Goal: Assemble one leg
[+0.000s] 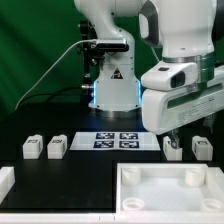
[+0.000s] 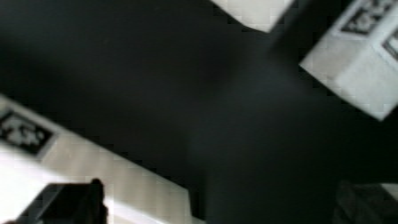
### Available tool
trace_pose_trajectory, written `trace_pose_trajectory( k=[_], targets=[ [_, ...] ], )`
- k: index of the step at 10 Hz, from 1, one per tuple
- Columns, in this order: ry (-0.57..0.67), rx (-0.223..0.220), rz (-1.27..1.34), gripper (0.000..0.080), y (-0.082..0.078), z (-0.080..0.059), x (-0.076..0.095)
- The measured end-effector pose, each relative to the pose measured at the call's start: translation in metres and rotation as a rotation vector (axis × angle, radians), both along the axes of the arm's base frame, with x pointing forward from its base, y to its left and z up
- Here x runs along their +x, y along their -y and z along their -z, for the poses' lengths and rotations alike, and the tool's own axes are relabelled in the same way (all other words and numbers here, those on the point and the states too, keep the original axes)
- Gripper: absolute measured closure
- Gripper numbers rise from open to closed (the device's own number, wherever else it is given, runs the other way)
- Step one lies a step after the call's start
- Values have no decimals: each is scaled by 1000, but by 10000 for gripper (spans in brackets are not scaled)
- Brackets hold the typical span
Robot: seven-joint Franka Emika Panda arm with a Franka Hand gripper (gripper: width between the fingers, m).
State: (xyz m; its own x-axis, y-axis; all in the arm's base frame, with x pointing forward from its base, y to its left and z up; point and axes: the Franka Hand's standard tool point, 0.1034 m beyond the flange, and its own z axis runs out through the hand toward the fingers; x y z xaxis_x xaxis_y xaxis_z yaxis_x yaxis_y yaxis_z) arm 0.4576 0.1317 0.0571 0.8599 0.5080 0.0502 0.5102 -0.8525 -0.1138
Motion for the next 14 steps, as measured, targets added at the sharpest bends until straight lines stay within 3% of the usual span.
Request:
trace_pose_trajectory(
  k=[1, 3, 4, 7, 9, 10, 11, 13, 14],
  targets=[
    [-14, 1, 95, 151, -3, 0, -1],
    [-78, -10, 385, 151, -30, 1, -34],
    [-92, -15, 458, 151, -36, 1, -43],
    [-129, -33, 434, 151, -36, 2, -46],
    [-328, -109, 414, 151, -36, 3, -56],
    [-426, -137, 436, 151, -45, 9, -57],
    [-578, -183, 424, 151, -44, 10, -64],
    [-714, -206, 413, 151, -38, 12, -52],
    [-856, -252, 378, 151, -38, 9, -64]
  ],
)
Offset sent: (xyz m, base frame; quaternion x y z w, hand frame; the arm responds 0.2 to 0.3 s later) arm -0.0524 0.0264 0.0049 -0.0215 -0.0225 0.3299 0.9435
